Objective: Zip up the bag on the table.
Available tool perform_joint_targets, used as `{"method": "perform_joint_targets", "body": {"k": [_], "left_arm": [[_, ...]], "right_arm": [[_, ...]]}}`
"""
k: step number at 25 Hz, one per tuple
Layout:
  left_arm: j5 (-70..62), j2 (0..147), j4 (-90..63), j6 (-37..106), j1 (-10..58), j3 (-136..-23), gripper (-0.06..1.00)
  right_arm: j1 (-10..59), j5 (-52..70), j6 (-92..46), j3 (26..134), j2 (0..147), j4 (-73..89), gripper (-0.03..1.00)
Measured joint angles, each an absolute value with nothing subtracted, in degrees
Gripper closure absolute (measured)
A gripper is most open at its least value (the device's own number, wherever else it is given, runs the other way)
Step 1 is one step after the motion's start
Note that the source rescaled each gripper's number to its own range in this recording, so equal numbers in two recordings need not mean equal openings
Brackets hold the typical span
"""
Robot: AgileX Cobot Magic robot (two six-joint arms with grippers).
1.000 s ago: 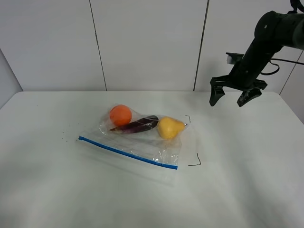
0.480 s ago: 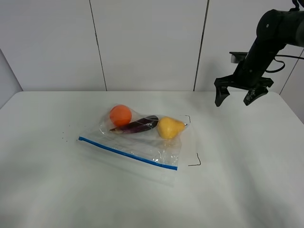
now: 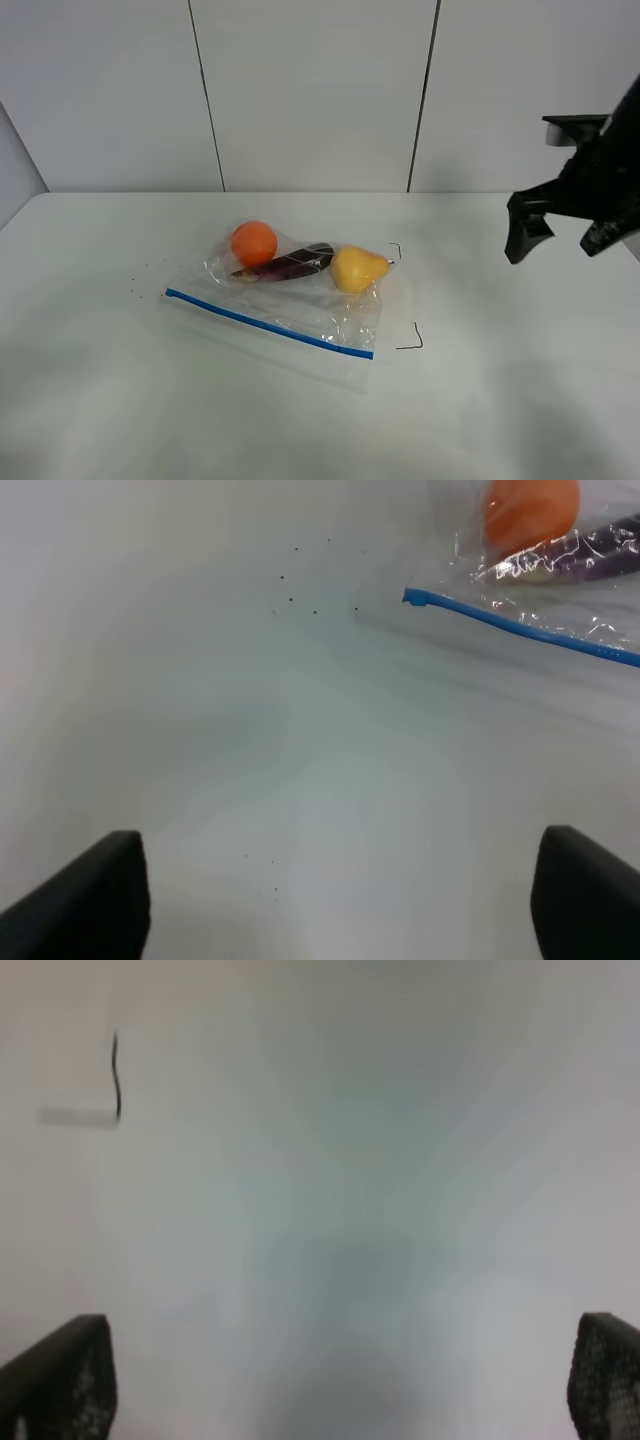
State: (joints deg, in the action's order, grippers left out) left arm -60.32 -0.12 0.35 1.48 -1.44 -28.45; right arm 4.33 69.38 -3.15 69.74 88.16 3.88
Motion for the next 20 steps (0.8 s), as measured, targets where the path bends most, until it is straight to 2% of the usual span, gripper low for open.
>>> {"method": "perform_joint_targets", "body": {"k": [6,11,16,20], "left_arm": [[-60.3,-0.1,0.0,1.5,-1.4,-28.4,-0.05],[-60.3,-0.1,0.0,1.5,-1.4,-28.4,-0.05],[-60.3,-0.1,0.3,1.5,-1.4,-28.4,-0.05],[-60.3,-0.1,0.3,1.5,-1.4,-28.4,-0.05]], "right_arm": [[4.3,68.6,-3.0,50.1,69.5,3.8,-0.03],[4.3,62.9,-3.6,37.0,52.8,3.8,-0.03],[4.3,58.8,-3.6,29.5,36.3,3.8,-0.03],[4.3,58.8,-3.6,28.5,25.3,3.6,-0.03]]}}
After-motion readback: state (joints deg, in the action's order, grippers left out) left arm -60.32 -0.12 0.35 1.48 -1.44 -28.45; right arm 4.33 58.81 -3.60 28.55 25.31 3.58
